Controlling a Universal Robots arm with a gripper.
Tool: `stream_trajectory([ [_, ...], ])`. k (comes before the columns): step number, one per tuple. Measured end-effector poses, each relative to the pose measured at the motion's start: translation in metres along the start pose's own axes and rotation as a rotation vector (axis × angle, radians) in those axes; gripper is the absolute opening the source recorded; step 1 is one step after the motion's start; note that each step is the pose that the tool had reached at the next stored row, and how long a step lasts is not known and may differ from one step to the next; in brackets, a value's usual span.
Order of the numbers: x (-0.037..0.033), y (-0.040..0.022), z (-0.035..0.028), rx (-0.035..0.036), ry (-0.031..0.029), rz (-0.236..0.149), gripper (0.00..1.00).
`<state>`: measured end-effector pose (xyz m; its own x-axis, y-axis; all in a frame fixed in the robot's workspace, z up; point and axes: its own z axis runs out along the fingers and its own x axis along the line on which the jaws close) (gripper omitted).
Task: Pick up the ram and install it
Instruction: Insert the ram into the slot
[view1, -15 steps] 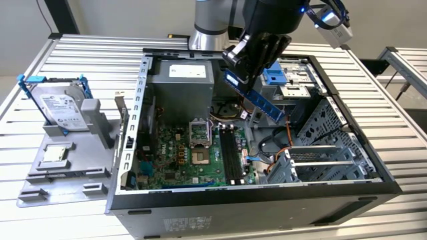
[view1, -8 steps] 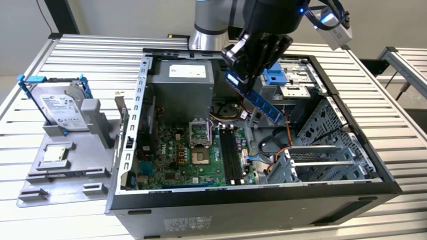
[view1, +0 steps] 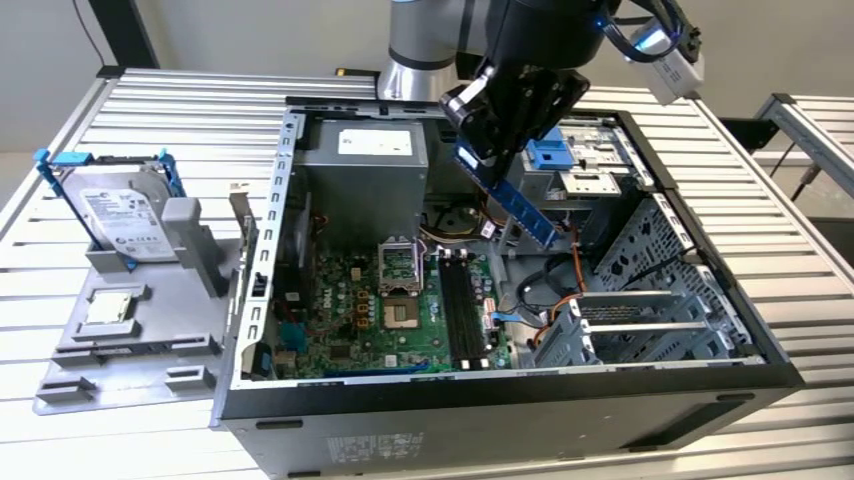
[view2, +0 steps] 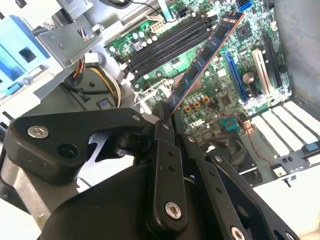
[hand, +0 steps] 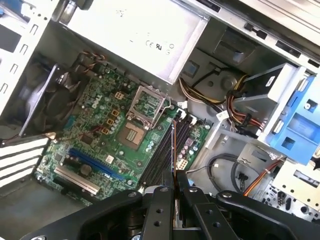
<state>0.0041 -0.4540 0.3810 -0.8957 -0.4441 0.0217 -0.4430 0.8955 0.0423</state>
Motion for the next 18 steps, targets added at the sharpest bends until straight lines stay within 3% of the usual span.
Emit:
stream_trajectory([
  [10,0.0001,-0.0002,0.0,-0.0018,-0.0036,0.085,0.0],
  [18,0.0001,-0.0002,0.0,-0.002,-0.0039,0.092,0.0],
])
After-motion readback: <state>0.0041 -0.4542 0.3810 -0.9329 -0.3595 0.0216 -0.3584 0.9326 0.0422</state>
